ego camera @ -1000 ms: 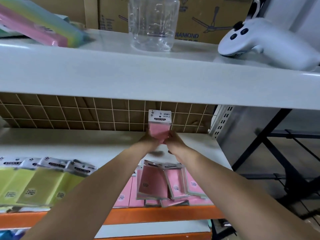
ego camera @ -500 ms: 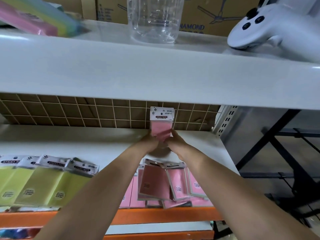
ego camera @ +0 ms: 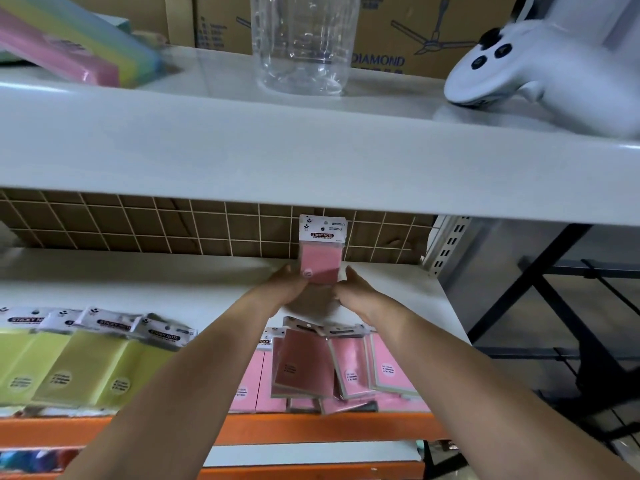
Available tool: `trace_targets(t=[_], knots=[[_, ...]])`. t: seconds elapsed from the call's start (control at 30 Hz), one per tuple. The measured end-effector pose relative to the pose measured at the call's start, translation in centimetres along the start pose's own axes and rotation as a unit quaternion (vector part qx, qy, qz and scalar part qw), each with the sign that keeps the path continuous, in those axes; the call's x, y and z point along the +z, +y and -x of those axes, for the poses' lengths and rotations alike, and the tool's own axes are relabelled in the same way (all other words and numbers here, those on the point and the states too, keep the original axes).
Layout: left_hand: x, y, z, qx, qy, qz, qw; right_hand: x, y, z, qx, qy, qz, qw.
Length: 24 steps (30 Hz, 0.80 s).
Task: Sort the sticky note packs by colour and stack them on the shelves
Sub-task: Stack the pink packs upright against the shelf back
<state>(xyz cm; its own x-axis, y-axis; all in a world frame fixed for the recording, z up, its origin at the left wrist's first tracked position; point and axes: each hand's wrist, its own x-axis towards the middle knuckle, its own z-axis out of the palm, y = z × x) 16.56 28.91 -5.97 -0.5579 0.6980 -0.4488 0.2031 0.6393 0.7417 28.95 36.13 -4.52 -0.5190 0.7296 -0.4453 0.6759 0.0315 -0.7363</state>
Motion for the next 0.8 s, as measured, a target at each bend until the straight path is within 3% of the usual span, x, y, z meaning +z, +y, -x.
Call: trace_targets(t=[0.37, 0.57, 0.67, 0.8], knots=[[0.8, 2.8, 6.8, -0.003, 0.056, -0.116, 0.992, -3.2, -0.1, 2.5, -0.021, -0.007, 0.170, 0.985], [3.3, 3.6, 10.5, 0.030, 0.089, -0.191, 0.977, -5.9, 1.5, 5.0, -0.044, 0.036, 0.348, 0.936], [4.9, 4.0, 12.3, 0.060, 0.068, -0.182, 0.979, -7.1, 2.7, 6.9, -0.060, 0.096, 0.415, 0.903], [6.8, 4.5, 13.7, 0.055, 0.010, -0.187, 0.981, -7.9, 3.6, 8.6, -0.022, 0.117, 0.387, 0.914]])
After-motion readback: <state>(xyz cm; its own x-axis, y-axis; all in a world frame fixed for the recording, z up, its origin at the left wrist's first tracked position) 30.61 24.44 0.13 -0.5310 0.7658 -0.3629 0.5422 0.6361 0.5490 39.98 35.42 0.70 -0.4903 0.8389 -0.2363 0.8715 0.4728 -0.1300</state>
